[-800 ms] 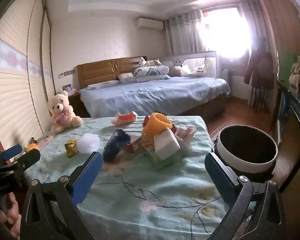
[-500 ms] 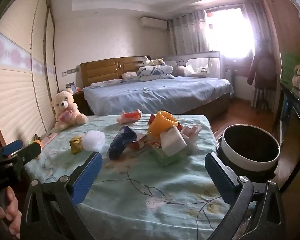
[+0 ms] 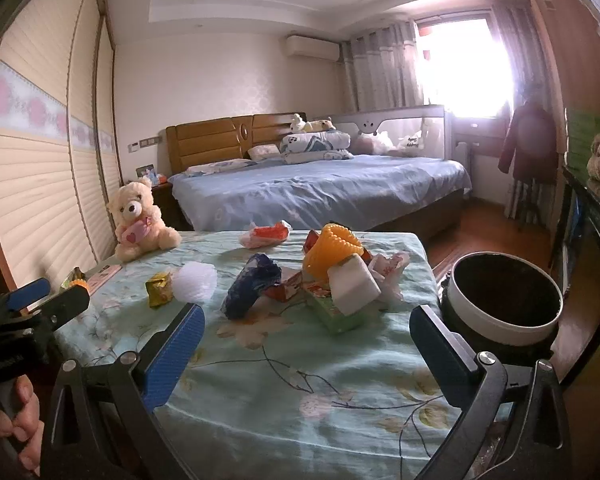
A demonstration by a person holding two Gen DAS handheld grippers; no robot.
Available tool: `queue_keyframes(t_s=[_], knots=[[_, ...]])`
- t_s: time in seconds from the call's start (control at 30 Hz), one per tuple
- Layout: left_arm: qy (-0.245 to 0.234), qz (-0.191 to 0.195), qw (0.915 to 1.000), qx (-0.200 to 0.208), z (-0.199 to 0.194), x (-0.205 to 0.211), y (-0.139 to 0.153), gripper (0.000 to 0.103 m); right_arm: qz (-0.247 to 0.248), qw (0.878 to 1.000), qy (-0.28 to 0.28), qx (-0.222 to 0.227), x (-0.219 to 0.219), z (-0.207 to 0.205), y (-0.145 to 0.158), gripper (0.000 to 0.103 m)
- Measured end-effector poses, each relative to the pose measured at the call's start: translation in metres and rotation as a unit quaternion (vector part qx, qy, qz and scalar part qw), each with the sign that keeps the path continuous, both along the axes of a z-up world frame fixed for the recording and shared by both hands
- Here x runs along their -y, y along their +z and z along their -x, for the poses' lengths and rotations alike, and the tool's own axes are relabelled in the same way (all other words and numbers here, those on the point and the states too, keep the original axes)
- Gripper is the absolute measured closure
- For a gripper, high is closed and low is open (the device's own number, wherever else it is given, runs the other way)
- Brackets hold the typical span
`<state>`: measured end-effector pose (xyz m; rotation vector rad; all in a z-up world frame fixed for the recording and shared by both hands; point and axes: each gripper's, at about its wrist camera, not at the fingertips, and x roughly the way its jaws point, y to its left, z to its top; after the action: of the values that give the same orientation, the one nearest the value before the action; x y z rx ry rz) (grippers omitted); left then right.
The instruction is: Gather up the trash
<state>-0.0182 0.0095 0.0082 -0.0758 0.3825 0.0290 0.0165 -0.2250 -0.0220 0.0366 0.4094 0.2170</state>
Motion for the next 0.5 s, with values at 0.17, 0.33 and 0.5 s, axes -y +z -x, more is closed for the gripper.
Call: queue_keyframes(t_s=[0.17, 0.33, 0.5], knots=[[0.000, -0.002, 1.0000, 0.000, -0.0014, 0.0012, -0.0005, 0.000, 0.000, 1.000, 0.001, 0.002, -0.0011, 0.0008, 0.0013, 0.000], [0.000, -0.001, 1.0000, -0.002, 0.0001, 0.0004, -0.0006, 0.000, -0.001, 1.000, 0.003, 0.004, -0.0012, 0.0025, 0.0034, 0.000], [-0.001, 0.000, 1.0000, -0.003, 0.0007, 0.0001, -0.0013, 0.000, -0.002, 1.000, 0.002, 0.004, -0.0020, 0.0034, 0.0039, 0.000]])
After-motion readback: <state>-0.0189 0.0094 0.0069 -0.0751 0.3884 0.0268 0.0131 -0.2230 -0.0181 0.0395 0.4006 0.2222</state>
